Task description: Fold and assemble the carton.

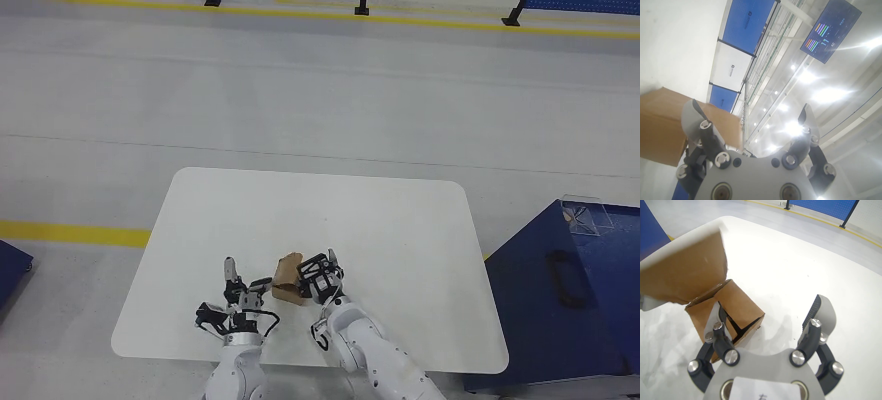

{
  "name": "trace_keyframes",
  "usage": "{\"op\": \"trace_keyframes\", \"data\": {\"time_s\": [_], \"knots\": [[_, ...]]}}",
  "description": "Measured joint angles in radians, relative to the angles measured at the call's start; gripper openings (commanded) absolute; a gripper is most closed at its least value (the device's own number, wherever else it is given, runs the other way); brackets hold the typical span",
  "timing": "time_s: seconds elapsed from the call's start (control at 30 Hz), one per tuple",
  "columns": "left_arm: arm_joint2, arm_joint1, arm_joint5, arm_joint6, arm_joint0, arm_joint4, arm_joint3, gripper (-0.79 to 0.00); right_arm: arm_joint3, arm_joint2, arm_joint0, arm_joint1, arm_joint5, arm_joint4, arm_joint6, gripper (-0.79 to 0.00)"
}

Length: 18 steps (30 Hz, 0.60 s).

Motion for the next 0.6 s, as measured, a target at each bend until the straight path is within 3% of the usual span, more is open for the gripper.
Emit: {"op": "trace_keyframes", "data": {"time_s": [0.23,0.4,0.5,0.6], "knots": [[-0.028,-0.004,0.098,-0.034,0.020,-0.005,-0.029,0.000,-0.041,0.071,-0.028,0.014,0.014,-0.016,-0.017,0.000],[-0.055,-0.011,0.109,-0.005,0.023,-0.027,-0.048,0.000,-0.090,0.157,-0.061,0.033,-0.004,-0.008,-0.005,0.000],[-0.086,-0.013,0.129,0.042,0.002,0.018,-0.024,0.000,-0.113,0.194,-0.080,0.039,-0.015,0.009,0.013,0.000],[-0.089,-0.020,0.215,0.078,-0.037,0.063,0.012,0.000,-0.107,0.203,-0.084,0.038,-0.003,0.018,0.023,0.000]]}}
